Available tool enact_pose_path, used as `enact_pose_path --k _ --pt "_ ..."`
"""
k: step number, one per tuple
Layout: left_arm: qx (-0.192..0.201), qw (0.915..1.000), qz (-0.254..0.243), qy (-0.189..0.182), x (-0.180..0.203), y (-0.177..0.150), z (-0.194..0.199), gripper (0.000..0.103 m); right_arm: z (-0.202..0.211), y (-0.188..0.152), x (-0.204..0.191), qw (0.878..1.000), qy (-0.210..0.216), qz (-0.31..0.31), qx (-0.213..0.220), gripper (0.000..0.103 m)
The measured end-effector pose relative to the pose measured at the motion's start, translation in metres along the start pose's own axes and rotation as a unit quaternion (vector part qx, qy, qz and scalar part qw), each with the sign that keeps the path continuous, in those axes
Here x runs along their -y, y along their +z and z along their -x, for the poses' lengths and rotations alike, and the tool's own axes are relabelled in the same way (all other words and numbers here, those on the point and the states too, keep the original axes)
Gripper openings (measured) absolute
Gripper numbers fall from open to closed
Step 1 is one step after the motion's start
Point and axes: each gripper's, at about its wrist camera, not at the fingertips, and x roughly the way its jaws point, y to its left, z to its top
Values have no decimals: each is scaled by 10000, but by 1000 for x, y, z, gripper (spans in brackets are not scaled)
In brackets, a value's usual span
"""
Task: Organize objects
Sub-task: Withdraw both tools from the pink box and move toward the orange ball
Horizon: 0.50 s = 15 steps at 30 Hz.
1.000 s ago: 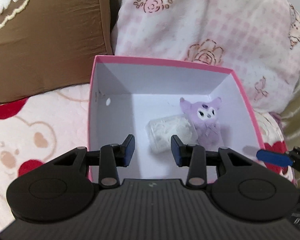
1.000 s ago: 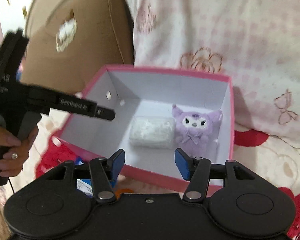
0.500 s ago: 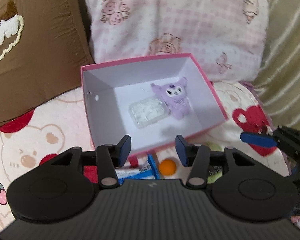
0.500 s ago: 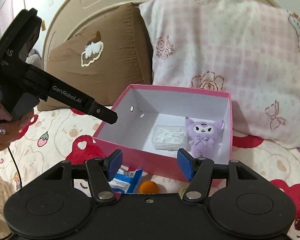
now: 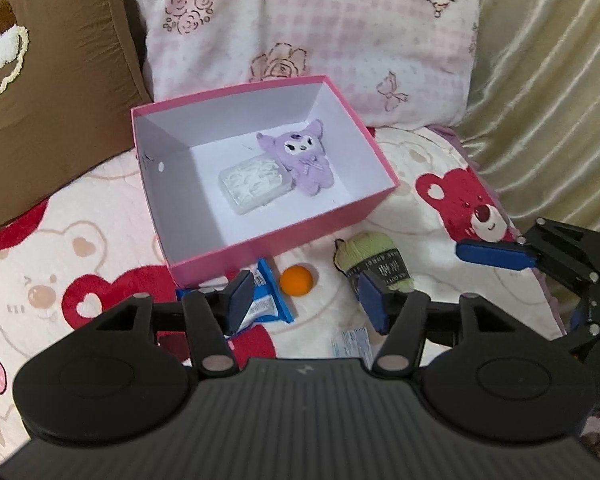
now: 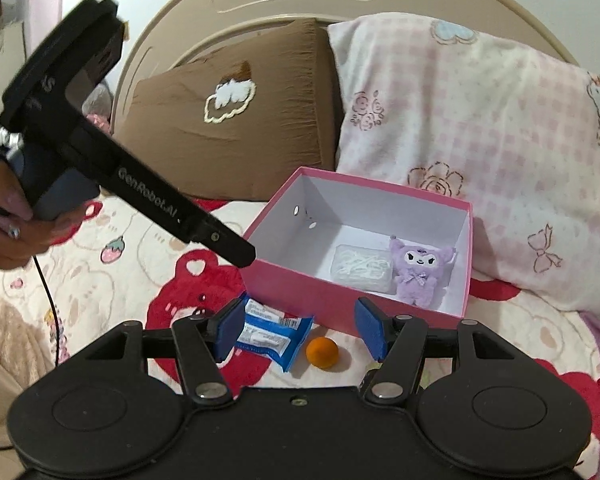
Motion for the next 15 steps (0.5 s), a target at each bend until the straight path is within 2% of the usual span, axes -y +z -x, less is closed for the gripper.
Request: enact_pose_path --k 10,15 --pt "-276 9992 50 -284 -1 -28 -5 58 -3 -4 -31 9977 90 549 -375 69" --pt "-261 9975 28 -659 0 -36 -6 63 -7 -10 -43 9967 111 703 -381 69"
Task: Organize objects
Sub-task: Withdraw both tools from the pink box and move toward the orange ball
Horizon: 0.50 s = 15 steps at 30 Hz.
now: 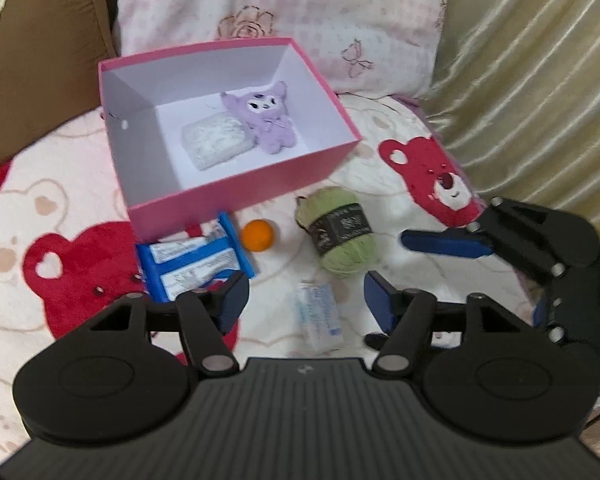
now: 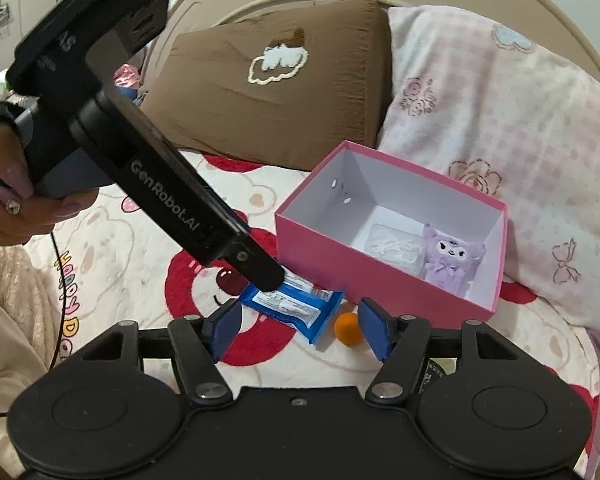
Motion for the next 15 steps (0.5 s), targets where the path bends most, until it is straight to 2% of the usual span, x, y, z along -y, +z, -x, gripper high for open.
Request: enact_pose_path --k 4,8,11,13,14,15 --pt "55 9999 13 -103 -4 -7 -8 65 -11 -6 -12 9997 39 153 -167 69" --pt "315 9982 231 -449 -17 -18 -19 70 -27 -15 -14 9996 84 4 -285 71" --pt "503 9977 245 -379 -25 -27 -27 75 -43 -22 -12 9992 -60 -136 -374 71" --pt "550 9978 227 -297 -30 -32 -32 78 -50 -24 -5 9976 8 -593 -358 74" --pt "554 9976 237 -346 -33 -34 -35 80 -52 -26 0 9949 165 -932 -361 81" --pt "543 9973 283 -414 -37 -34 -37 82 -56 -28 6 9907 339 -1256 -398 84"
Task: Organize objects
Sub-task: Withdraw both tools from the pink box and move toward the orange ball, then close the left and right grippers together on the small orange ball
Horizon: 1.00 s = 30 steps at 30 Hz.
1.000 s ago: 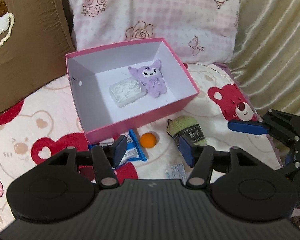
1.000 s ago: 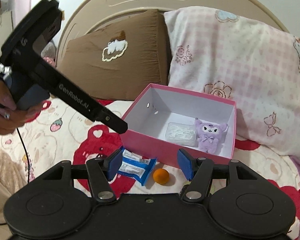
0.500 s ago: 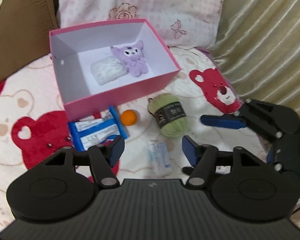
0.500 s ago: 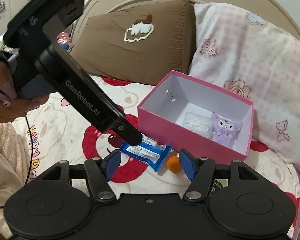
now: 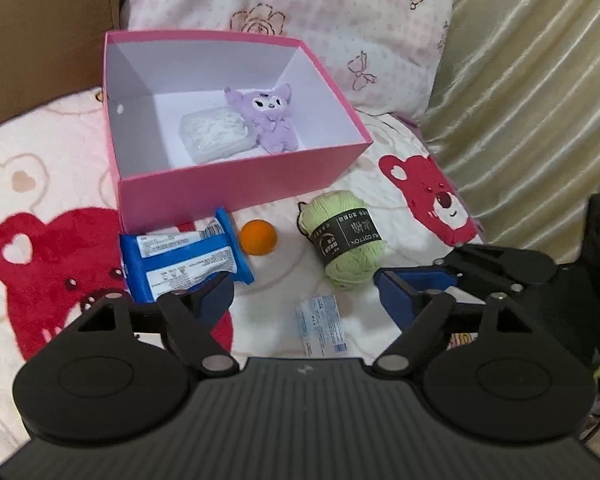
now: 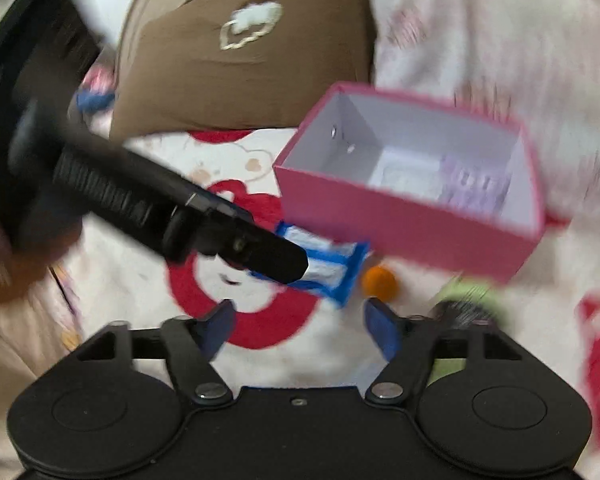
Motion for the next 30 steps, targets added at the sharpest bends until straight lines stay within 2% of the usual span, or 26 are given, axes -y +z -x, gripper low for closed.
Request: enact_pose_path --k 3,6,10,13,16,19,22,25,30 --pt "90 9997 160 -142 -11 -2 -5 85 -12 -2 8 9986 87 -512 -17 85" --pt "427 9984 319 -199 -18 -5 -10 92 -28 -5 8 9984 -64 -556 32 85" --pt "546 9980 264 -161 -18 -11 -24 95 -50 -12 11 9978 -203 -592 196 85" --pt "562 9975 375 -210 -23 -17 -36 96 -59 -20 9 9985 -181 -215 473 85" --pt "652 9966 479 -151 -29 -23 -45 96 -67 -24 3 9973 -445 191 549 85" --pt "638 9957 659 -102 -32 -26 -53 97 -80 -27 6 9955 -684 296 582 85" --pt "564 9957 726 -120 -29 -22 -59 96 -91 -28 20 9955 -799 -170 470 85" --pt "608 9956 712 99 -27 -20 -66 96 -96 -31 35 9923 -893 -706 481 85" --pt "929 9934 610 280 -28 -21 -78 95 -99 -38 45 9863 -1243 -968 485 85"
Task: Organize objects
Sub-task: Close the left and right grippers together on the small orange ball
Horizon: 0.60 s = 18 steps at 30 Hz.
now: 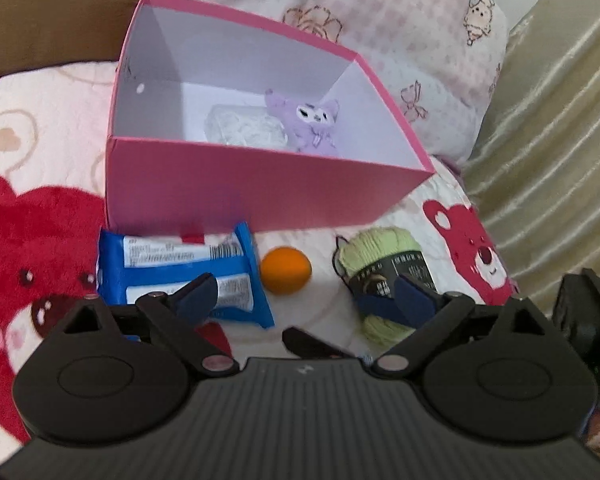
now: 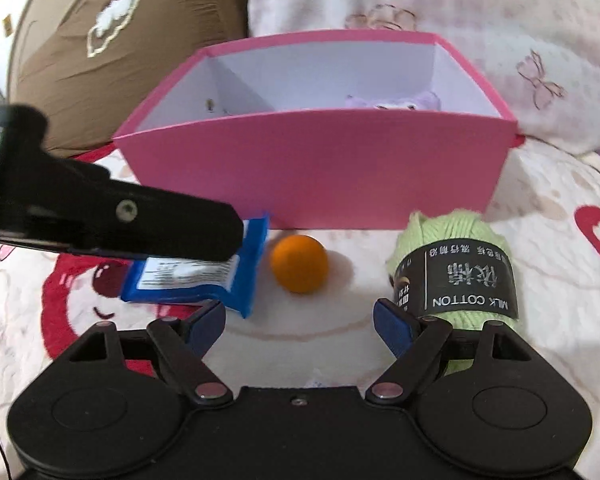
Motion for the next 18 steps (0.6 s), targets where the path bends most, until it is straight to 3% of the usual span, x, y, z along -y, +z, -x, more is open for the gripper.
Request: enact_pose_path --k 4,7,10,13,15,18 --pt "226 9986 -249 399 5 -7 -15 93 -4 -4 -13 9988 -156 443 146 85" --pt "189 9995 31 244 -3 -12 -23 93 -12 -5 -18 9976 -258 620 191 85" --pt "249 9995 -69 199 -3 -14 -24 92 -14 -5 -14 9983 -135 501 272 84" --pt "298 9992 -178 177 -3 -14 -27 80 -16 -4 -11 9981 -67 498 350 84" --pt "307 9994 -93 156 -6 -14 -30 70 -17 -5 -11 9977 -43 557 392 80" --pt "431 9990 -38 57 -10 -16 -34 70 -18 -7 -15 9963 -120 716 455 61"
